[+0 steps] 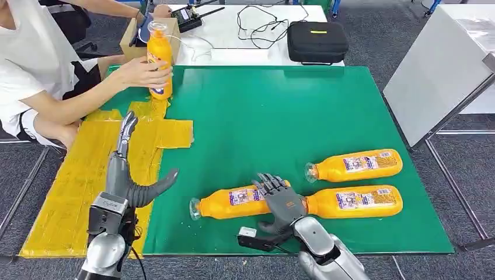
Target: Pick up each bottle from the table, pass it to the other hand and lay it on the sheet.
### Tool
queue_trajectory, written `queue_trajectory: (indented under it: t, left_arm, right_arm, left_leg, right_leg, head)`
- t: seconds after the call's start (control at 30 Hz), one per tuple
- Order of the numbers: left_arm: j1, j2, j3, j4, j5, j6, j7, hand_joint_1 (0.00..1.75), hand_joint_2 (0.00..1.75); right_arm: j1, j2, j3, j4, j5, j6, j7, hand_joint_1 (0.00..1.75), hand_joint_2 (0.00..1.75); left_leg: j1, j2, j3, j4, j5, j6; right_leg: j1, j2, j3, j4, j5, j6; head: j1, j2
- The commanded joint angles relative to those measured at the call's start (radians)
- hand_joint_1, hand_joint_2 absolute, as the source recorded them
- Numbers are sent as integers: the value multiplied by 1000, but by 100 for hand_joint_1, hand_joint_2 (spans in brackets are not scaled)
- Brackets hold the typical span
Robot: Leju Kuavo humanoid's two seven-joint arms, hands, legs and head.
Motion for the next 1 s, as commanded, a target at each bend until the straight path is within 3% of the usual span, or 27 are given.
queue_trajectory:
  t: [0.03, 0.43, 0.47, 0.53, 1.0]
  left_arm:
    - [-33, -1, -23, 48, 2, 2, 6, 0, 175]
    - [-40, -2, -34, 66, 8, 1, 7, 0, 175]
    - [-42, -2, -37, 70, 10, 0, 7, 0, 175]
    - [-43, -4, -40, 72, 12, 1, 7, 0, 175]
    - [-43, -4, -41, 72, 12, 2, 7, 0, 175]
  right_arm:
    - [-53, 12, 40, 148, -1, 15, 6, 0, 175]
    - [-83, 14, 45, 227, -14, 64, 33, 0, 175]
    - [-93, 13, 53, 249, -8, 74, 44, 2, 175]
    - [-95, 15, 52, 266, -7, 70, 50, 24, 175]
    - [-94, 13, 52, 267, -7, 70, 50, 24, 175]
  left_leg:
    - [0, 1, 5, 0, -2, -1]
    - [0, 1, 7, -1, 0, -1]
    - [0, 1, 6, -1, 0, 0]
    - [0, 1, 9, -1, -1, -1]
    - [0, 0, 16, -2, -2, -2]
  right_leg:
    - [1, -1, 6, -1, -2, 0]
    - [0, -1, 7, -2, 0, 0]
    - [0, -1, 6, -1, 0, 0]
    - [1, -2, 9, -2, -1, 0]
    - [0, -2, 5, -3, -2, -3]
  head:
    - [0, 0]
    - [0, 0]
    - [0, 0]
    - [0, 0]
    - [0, 0]
